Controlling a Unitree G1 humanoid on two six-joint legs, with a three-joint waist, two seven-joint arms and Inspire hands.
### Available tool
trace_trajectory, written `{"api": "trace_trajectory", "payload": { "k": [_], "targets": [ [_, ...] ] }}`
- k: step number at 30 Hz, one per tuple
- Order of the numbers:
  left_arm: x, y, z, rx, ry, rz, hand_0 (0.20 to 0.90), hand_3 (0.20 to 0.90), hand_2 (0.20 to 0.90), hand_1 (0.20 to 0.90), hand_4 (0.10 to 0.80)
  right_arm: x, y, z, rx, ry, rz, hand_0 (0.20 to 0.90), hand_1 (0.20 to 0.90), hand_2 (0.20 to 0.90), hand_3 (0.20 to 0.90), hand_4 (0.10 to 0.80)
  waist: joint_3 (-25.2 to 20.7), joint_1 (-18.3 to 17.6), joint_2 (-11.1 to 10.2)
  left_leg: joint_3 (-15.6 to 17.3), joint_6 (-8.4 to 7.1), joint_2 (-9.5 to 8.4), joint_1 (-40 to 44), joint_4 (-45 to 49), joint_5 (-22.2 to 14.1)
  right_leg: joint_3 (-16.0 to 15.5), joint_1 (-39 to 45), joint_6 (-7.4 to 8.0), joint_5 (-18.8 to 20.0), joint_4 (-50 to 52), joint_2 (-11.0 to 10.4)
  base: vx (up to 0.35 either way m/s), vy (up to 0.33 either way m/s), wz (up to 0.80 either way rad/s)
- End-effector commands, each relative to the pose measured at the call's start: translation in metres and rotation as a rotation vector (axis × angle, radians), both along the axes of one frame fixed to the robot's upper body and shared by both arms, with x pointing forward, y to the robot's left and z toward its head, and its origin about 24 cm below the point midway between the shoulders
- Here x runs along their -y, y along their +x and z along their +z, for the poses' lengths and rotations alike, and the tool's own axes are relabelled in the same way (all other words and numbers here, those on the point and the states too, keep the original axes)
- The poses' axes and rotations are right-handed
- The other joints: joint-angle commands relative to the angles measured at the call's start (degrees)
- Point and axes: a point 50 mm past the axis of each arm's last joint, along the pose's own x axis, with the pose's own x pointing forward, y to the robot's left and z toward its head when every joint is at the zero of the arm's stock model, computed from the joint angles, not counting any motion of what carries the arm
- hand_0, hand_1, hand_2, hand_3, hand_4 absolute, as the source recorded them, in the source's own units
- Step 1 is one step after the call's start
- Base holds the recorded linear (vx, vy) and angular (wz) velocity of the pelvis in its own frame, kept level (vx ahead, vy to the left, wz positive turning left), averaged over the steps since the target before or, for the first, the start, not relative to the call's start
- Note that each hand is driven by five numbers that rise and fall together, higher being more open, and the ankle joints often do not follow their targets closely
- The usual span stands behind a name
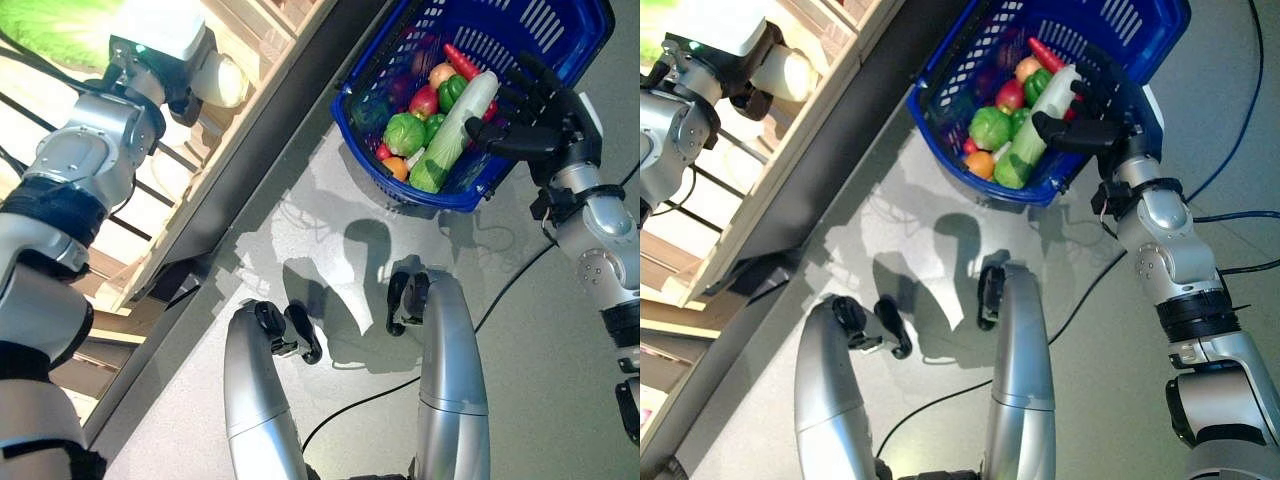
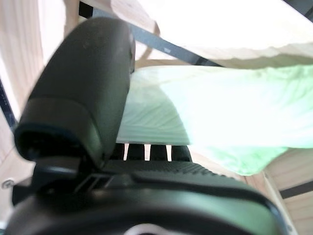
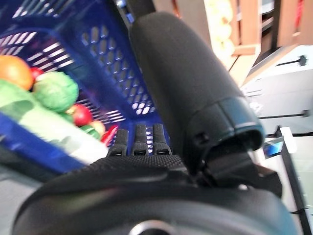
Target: Put vegetables into the basket
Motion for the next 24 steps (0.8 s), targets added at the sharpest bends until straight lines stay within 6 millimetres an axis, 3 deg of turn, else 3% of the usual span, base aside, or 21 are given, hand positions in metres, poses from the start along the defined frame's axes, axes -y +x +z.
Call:
{"api": "trace_trajectory", "payload": {
  "k": [1,7,12,19,20,24],
  "targets": [
    [-0.064,-0.018,-0.006,0.037,-0.101,0.205,0.3,0.3,0.3,0.3,0.4,-0.01,-0.026,0.052,0.359,0.053,0.077,0.9,0.9,0.9,0.9,0.8,-4.17,-0.18,-0.63,-0.34,0.56,0.68,-0.4,-3.58,-0.56,0.26,5.08,2.05,-0.39,-4.73,-3.7,-0.036,-0.026,0.0],
    [-0.068,-0.024,-0.009,0.139,-0.118,0.154,0.3,0.3,0.3,0.3,0.4,-0.014,-0.029,0.053,0.389,0.066,0.089,0.9,0.9,0.9,0.9,0.8,-4.74,0.29,-0.67,0.02,0.43,0.54,1.82,-5.59,0.05,-0.29,7.39,2.13,-0.13,-6.54,-3.61,-0.018,-0.009,0.0],
    [-0.058,-0.026,-0.012,0.267,-0.288,-0.018,0.3,0.3,0.3,0.3,0.4,-0.023,-0.025,0.045,0.356,0.032,0.128,0.9,0.9,0.9,0.9,0.8,-5.23,0.68,-0.82,0.68,0.24,0.07,5.46,-8.43,0.82,-0.92,11.13,2.13,-0.1,-8.71,-3.36,-0.001,-0.002,0.01],
    [-0.011,-0.032,-0.019,0.267,-0.824,-0.597,0.3,0.3,0.3,0.3,0.4,-0.058,-0.016,0.016,0.254,-0.229,0.309,0.9,0.9,0.9,0.9,0.8,-7.02,1.89,-1.16,1.59,-0.22,-1.17,12.76,-13.56,1.98,-1.54,18.87,1.88,-0.4,-12.31,-3.0,0.013,-0.02,0.04],
    [-0.009,-0.032,-0.021,0.254,-0.844,-0.614,0.3,0.3,0.3,0.3,0.4,-0.059,-0.015,0.014,0.241,-0.241,0.316,0.9,0.9,0.9,0.9,0.8,-7.05,1.93,-1.18,1.61,-0.25,-1.24,13.16,-13.81,2.05,-1.56,19.29,1.87,-0.4,-12.49,-2.99,0.022,-0.031,0.06],
    [0.007,-0.04,-0.031,0.158,-1.136,-0.955,0.3,0.3,0.3,0.3,0.4,-0.064,-0.003,-0.004,0.113,-0.314,0.391,0.9,0.9,0.9,0.9,0.8,-8.01,2.85,-1.46,1.8,-0.52,-2.07,16.75,-16.1,2.66,-1.84,23.01,1.49,-0.67,-13.91,-3.09,0.023,-0.018,0.14]
  ]
}}
